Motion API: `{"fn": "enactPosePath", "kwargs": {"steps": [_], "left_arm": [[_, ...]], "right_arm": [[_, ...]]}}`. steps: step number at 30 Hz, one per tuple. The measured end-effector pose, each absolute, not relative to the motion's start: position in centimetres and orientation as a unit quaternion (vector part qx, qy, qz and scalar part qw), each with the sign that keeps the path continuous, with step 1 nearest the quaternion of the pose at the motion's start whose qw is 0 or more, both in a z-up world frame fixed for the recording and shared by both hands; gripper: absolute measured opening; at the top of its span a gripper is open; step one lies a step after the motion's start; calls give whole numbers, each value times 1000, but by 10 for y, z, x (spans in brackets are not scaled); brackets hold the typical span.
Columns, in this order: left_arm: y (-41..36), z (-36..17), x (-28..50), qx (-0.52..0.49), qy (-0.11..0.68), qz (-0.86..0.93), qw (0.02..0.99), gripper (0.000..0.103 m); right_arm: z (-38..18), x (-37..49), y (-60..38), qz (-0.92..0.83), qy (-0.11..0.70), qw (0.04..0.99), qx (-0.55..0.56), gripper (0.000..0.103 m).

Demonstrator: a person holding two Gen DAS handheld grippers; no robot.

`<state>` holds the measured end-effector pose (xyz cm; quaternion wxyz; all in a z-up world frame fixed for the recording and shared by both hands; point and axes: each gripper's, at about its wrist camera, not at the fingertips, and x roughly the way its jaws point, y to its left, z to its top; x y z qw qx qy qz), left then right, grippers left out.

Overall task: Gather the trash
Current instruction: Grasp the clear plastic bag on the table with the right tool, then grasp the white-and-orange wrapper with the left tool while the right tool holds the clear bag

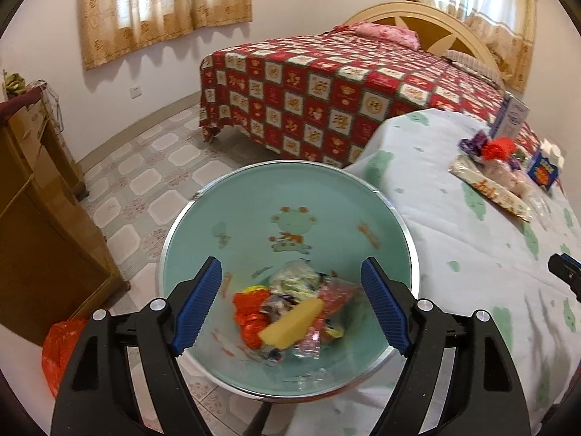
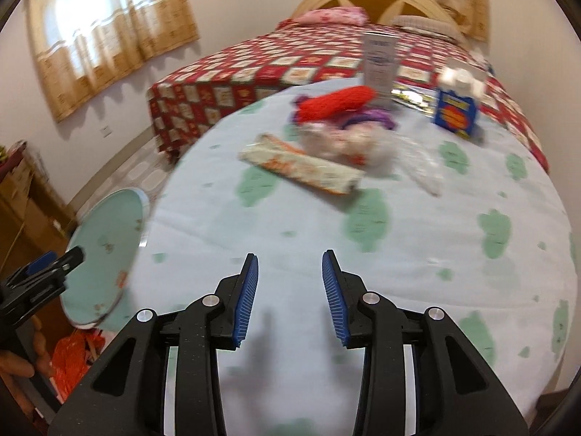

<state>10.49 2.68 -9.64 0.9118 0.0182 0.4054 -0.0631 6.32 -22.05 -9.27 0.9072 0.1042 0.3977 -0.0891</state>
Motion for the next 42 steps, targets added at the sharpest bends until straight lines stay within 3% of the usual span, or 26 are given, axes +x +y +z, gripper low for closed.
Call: {"fn": "enactPosePath", "kwargs": {"steps": [13, 28, 29, 30, 34, 42], "left_arm": [[-46, -92, 113, 44, 413, -120, 902, 77], [-75, -81, 148, 27, 421, -111, 900, 77], [-77, -81, 149, 27, 422, -111, 899, 77], [-80, -81, 151, 25, 423, -113, 899, 77], [-93, -81, 156, 15, 427, -124, 896, 77], [-148, -83, 161, 33, 428, -149, 891, 77]], "right_arm": [[-87, 68, -303, -118, 389, 908, 102, 38], [-106, 191, -330, -28, 431, 895, 113, 46], [-107, 192, -330, -23, 432, 894, 117, 45], [-109, 192, -330, -13, 435, 892, 120, 34], [-105, 181, -332, -6, 432, 894, 118, 15], [-74, 112, -387, -98, 379, 912, 126, 13]]}}
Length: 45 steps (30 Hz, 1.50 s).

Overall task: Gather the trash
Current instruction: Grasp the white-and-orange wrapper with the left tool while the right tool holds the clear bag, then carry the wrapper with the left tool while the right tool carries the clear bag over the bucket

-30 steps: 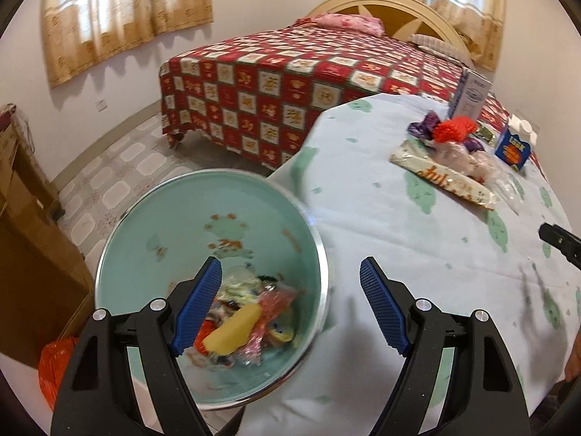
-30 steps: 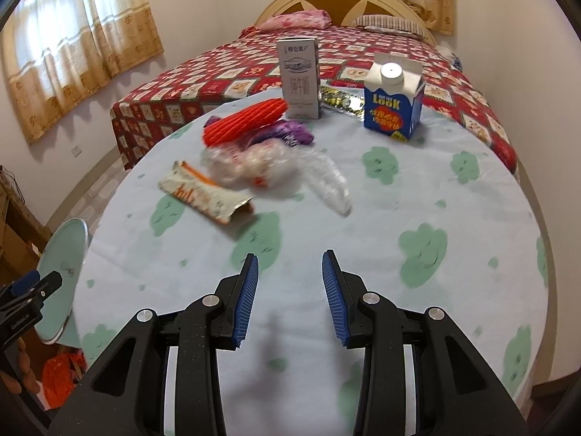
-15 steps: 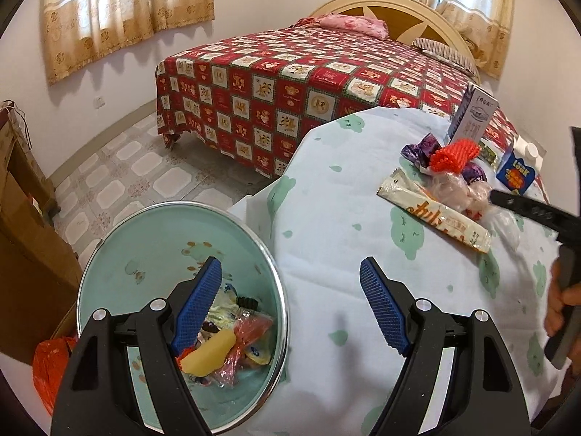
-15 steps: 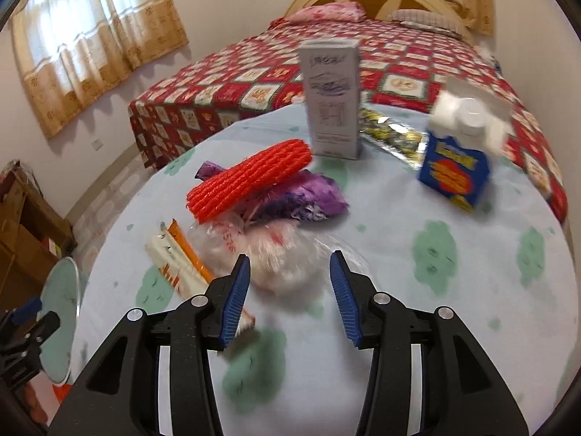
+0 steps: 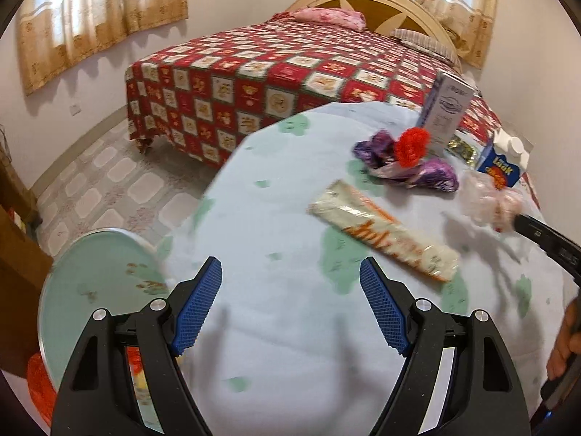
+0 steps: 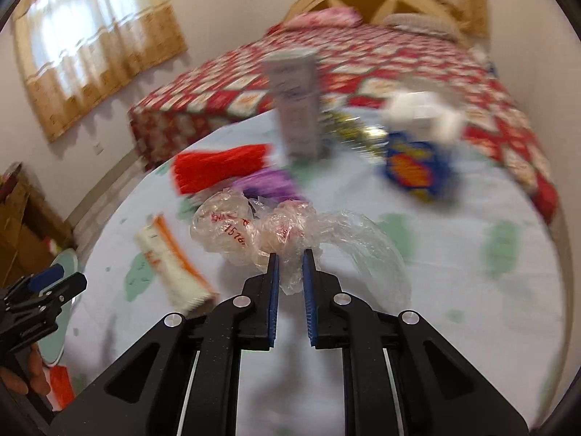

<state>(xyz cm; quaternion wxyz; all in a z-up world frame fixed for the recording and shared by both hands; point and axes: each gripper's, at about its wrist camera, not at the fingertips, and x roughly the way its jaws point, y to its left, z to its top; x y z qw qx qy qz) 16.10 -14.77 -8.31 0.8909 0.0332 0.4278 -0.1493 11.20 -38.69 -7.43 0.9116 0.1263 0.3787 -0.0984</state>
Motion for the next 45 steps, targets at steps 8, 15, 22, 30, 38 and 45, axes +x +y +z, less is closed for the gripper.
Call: {"fn": "enactPosePath", "kwargs": {"steps": [8, 15, 22, 30, 38, 45], "left_arm": [[-222, -88, 173, 26, 428, -134, 893, 76], [-257, -117, 187, -17, 483, -114, 868, 65], [-256, -125, 181, -9, 482, -135, 866, 32], [-231, -108, 158, 25, 457, -155, 876, 19], [-201, -83, 125, 75, 411, -158, 895, 18], [-167, -66, 106, 95, 389, -151, 904, 18]], "right_arm": [[-71, 75, -435, -164, 360, 907, 143, 14], [-72, 65, -447, -152, 354, 910, 154, 14], [-73, 64, -443, -152, 355, 908, 161, 14], [-69, 54, -423, -154, 346, 911, 165, 14], [-60, 47, -385, -141, 342, 917, 150, 14], [-55, 44, -350, -129, 340, 920, 149, 14]]}}
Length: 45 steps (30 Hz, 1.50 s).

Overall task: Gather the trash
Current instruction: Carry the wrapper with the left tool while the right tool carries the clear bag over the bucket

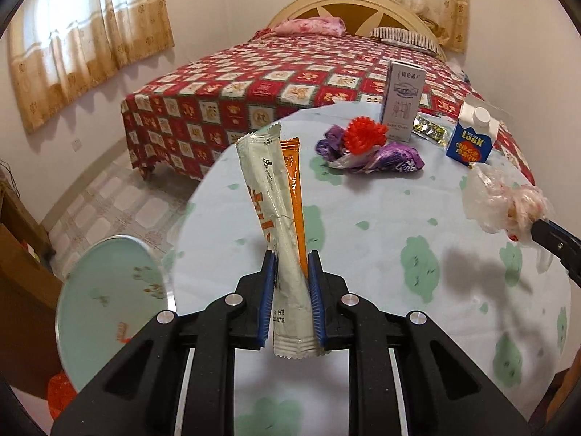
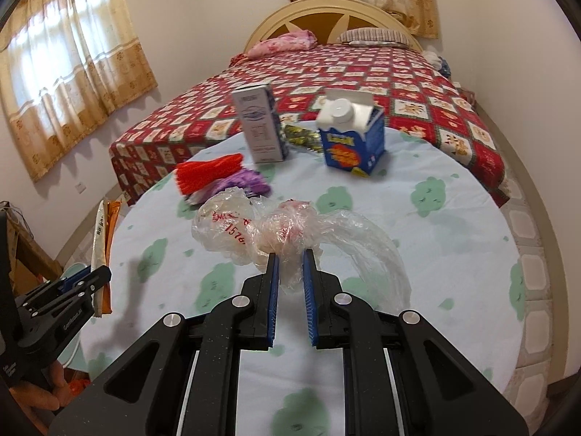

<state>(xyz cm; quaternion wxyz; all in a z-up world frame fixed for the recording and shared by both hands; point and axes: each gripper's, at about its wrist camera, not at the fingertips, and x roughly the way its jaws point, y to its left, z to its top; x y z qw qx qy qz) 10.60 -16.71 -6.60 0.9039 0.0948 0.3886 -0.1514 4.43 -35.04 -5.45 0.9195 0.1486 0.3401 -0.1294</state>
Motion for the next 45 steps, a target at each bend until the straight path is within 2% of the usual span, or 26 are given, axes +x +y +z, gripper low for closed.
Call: {"fn": "enactPosePath", "kwargs": {"steps": [19, 45], "left_arm": [[-68, -62, 76, 88, 379, -107, 915, 19], [45, -75, 85, 34, 391, -41, 919, 19]], "right_arm": [[-58, 53, -243, -75, 350, 925, 128, 14], [-66, 88, -115, 13, 374, 925, 67, 14]]}}
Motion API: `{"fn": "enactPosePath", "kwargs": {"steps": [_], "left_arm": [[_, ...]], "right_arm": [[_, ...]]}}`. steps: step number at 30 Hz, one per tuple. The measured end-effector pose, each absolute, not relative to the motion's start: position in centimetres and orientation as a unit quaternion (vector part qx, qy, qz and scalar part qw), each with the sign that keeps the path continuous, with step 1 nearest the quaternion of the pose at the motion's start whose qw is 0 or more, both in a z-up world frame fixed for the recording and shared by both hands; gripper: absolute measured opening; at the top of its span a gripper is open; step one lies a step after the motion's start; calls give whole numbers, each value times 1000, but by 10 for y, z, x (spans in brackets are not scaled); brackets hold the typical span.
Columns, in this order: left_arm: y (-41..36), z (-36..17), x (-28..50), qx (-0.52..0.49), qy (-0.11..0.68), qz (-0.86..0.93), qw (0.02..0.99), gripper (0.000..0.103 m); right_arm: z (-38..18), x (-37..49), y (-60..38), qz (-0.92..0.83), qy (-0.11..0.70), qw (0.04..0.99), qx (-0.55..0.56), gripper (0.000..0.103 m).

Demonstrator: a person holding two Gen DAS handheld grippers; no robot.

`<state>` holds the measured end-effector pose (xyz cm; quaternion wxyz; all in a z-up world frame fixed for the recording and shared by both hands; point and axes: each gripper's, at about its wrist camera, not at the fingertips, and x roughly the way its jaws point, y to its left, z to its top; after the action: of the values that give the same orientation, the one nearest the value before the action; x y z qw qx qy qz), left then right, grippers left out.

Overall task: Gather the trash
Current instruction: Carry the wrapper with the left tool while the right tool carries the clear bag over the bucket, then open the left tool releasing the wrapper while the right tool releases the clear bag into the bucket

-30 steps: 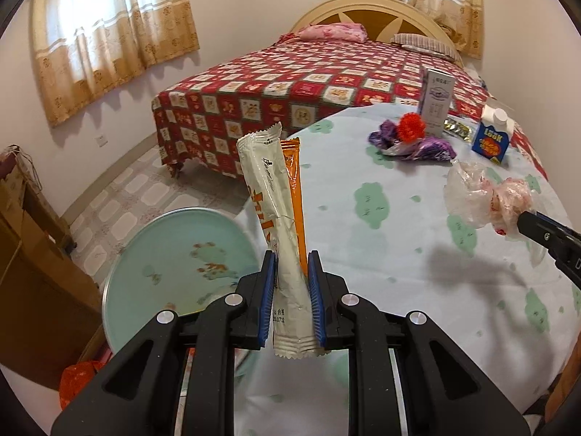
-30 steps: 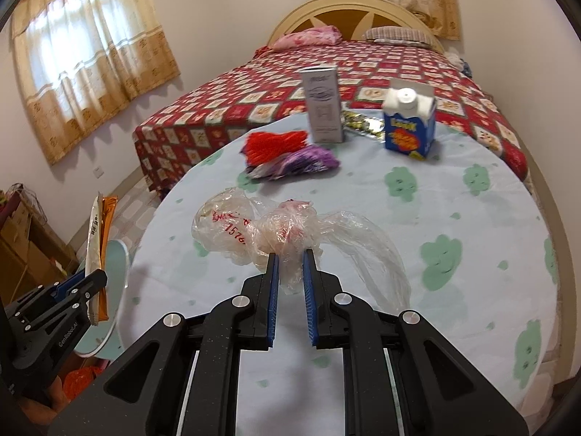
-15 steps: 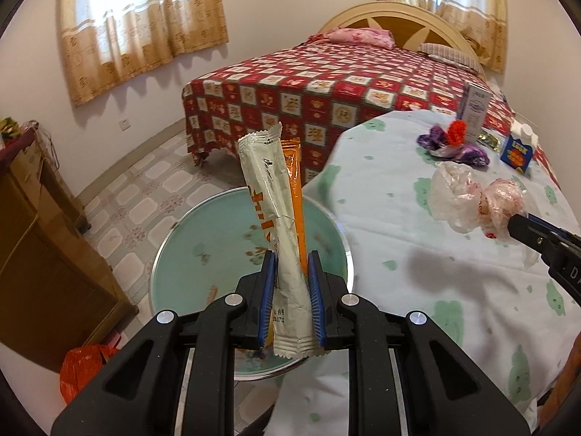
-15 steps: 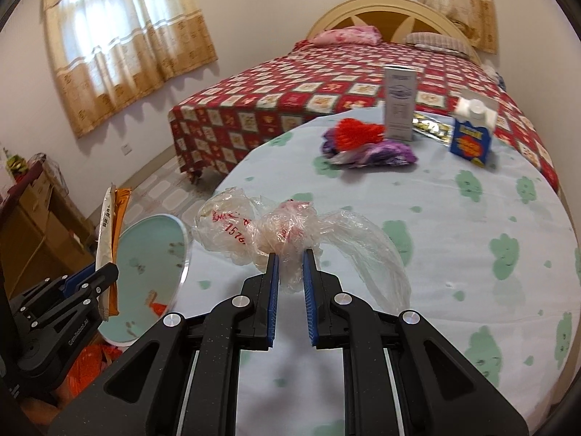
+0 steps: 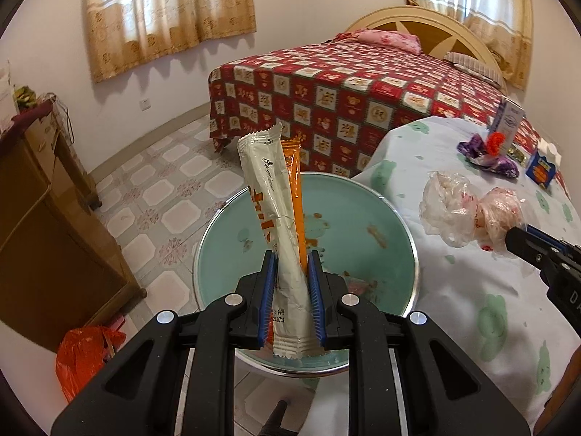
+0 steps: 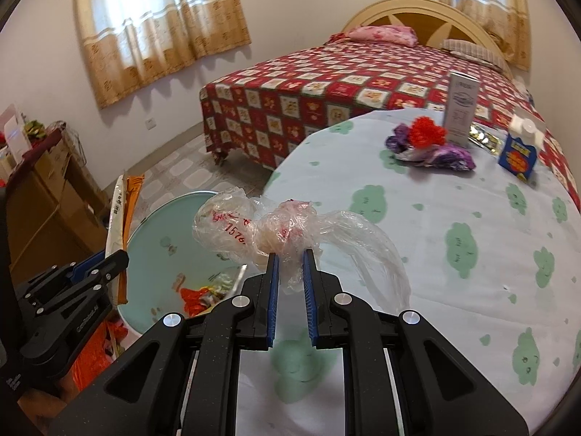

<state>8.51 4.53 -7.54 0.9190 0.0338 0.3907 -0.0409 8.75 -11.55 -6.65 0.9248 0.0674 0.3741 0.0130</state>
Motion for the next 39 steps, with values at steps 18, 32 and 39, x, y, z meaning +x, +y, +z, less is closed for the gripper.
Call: {"fn": "enactPosePath", "kwargs": {"steps": [18, 32, 39], "left_arm": [[75, -100, 104, -1, 426, -29, 904, 19], [80, -117, 125, -17, 453, -30, 891, 19], [81, -120, 126, -13, 458, -26, 889, 19]], "right_arm": [[-79, 132, -55, 58, 394, 917, 36, 14], [-100, 170, -34, 65, 431, 900, 35, 15], [-115, 185, -29, 79, 459, 884, 46, 15]]}}
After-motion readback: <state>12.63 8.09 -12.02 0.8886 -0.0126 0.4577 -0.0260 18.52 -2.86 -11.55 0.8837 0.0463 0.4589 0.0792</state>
